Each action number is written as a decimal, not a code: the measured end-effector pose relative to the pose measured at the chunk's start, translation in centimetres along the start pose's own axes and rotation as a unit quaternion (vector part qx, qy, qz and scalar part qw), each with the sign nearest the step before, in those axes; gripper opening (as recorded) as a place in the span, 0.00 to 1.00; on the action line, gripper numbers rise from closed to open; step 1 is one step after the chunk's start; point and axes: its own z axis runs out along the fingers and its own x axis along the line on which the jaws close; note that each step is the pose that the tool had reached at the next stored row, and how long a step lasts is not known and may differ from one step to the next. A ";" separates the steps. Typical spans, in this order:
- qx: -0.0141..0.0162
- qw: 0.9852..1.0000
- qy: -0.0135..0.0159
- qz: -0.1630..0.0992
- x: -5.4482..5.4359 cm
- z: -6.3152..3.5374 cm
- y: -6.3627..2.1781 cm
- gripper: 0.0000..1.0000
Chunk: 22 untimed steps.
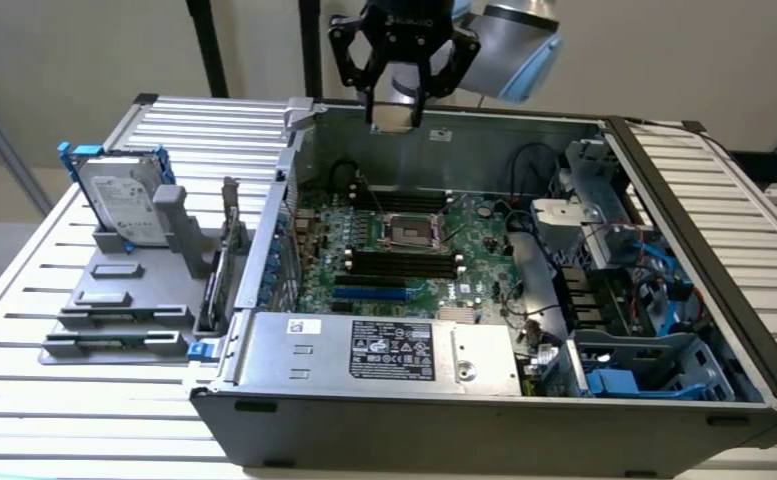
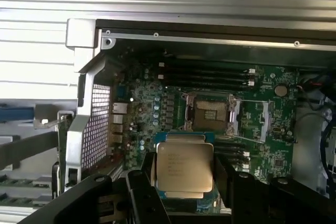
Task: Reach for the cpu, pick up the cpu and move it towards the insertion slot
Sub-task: 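Pick up the cpu and move it towards the insertion slot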
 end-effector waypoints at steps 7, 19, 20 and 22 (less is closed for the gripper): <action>0.002 1.000 0.000 0.000 -2.0 0.23 1.27 0.55; 0.001 1.000 -0.005 0.023 -3.1 0.50 1.74 0.55; 0.001 1.000 -0.005 0.023 -3.1 0.50 1.74 0.55; 0.001 1.000 -0.005 0.023 -3.1 0.51 1.74 0.55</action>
